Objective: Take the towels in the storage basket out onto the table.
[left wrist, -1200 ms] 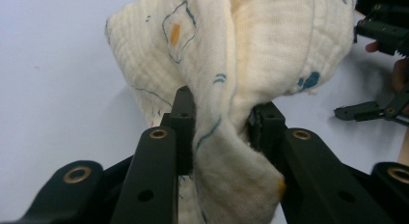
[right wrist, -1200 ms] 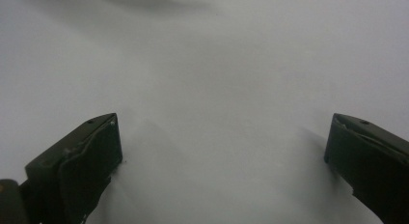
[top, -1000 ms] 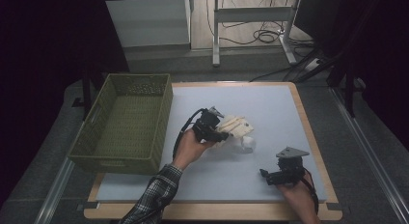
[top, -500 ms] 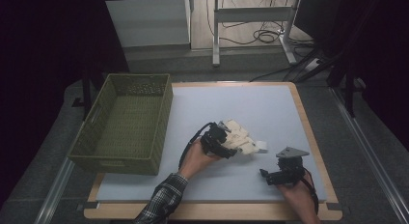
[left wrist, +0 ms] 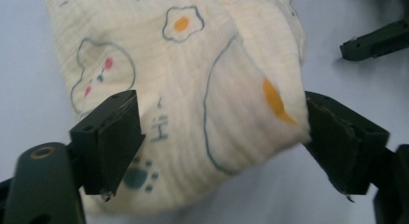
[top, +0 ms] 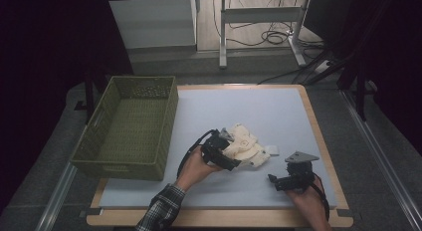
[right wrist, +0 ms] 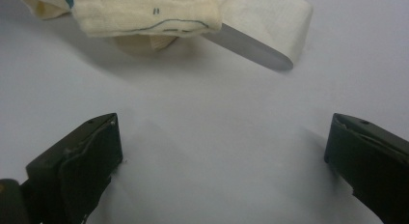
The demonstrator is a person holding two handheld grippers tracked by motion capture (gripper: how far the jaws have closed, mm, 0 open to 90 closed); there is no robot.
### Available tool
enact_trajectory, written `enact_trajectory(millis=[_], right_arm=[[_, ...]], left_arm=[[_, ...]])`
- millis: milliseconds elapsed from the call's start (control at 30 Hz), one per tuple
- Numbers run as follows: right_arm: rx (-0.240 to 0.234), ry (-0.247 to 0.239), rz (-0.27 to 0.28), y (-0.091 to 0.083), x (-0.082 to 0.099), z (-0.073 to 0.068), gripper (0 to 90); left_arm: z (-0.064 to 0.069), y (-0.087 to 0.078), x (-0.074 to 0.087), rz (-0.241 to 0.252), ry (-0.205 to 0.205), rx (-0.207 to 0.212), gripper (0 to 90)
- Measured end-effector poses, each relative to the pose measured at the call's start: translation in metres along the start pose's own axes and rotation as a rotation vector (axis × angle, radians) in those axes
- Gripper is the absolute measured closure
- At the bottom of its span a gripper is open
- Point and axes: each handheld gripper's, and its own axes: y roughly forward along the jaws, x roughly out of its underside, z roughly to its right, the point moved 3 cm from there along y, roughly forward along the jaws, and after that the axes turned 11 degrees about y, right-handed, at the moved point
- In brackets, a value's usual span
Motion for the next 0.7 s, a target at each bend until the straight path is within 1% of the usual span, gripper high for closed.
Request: enact_trajectory(millis=[67, 100, 200, 233, 267, 300, 333, 367, 400, 433, 467, 500, 533, 567, 600, 633, 700], right_arm=[[-0.002, 0.001, 0.0, 0.0, 0.0, 0.0, 0.0], [-0.002, -0.001, 0.001, 0.0, 0.0, 0.0, 0.0], [-0.002, 0.001, 0.0, 0.0, 0.0, 0.0, 0.2], [-0.003, -0.001, 0.003, -0.001, 0.0, 0.0, 1.9], [-0.003, -0.001, 0.003, -0.001, 0.0, 0.0, 1.9], [-0.01, -0.005, 0.013, -0.003, 0.0, 0.0, 9.0], [-0.012, 0.001, 0.018, -0.004, -0.001, 0.001, 14.0], [-0.012, 0.001, 0.018, -0.004, -0.001, 0.001, 14.0], [-0.012, 0.001, 0.02, -0.005, -0.001, 0.001, 19.0], [-0.02, -0.008, 0.013, -0.007, -0.003, 0.001, 26.1], [-0.02, -0.008, 0.013, -0.007, -0.003, 0.001, 26.1], [-0.034, -0.01, 0.005, -0.008, -0.005, 0.0, 31.3], [-0.034, -0.01, 0.005, -0.008, -0.005, 0.0, 31.3], [-0.069, 0.0, -0.001, -0.007, -0.008, -0.001, 34.5], [-0.069, 0.0, -0.001, -0.007, -0.008, -0.001, 34.5], [-0.085, -0.003, -0.002, -0.007, -0.012, -0.001, 37.4], [-0.092, -0.006, 0.001, -0.007, -0.017, -0.001, 39.5]], left_arm=[[-0.001, -0.002, 0.003, -0.004, 0.001, -0.005, 23.1], [-0.002, -0.005, 0.007, -0.001, -0.007, -0.012, 24.5], [-0.003, -0.009, 0.01, 0.013, -0.014, -0.011, 31.2], [-0.004, -0.011, 0.011, 0.022, -0.016, -0.012, 33.5], [-0.004, -0.013, 0.011, 0.029, -0.016, -0.012, 33.5], [-0.005, -0.017, 0.011, 0.041, -0.016, -0.007, 37.3], [-0.004, -0.019, 0.011, 0.049, -0.017, -0.006, 37.8], [-0.004, -0.019, 0.011, 0.049, -0.017, -0.006, 38.5], [-0.004, -0.021, 0.01, 0.051, -0.014, -0.007, 38.5], [-0.003, -0.022, 0.009, 0.064, -0.009, -0.009, 40.8], [-0.003, -0.022, 0.009, 0.064, -0.009, -0.009, 41.7], [-0.002, -0.022, 0.009, 0.068, -0.01, -0.004, 42.5], [-0.002, -0.022, 0.009, 0.068, -0.01, -0.004, 42.6], [-0.002, -0.02, 0.008, 0.063, -0.008, 0.007, 42.5], [-0.002, -0.02, 0.008, 0.063, -0.008, 0.007, 42.4], [0.0, -0.019, 0.007, 0.063, -0.007, 0.013, 41.6], [0.001, -0.019, 0.005, 0.061, -0.001, 0.018, 38.2]])
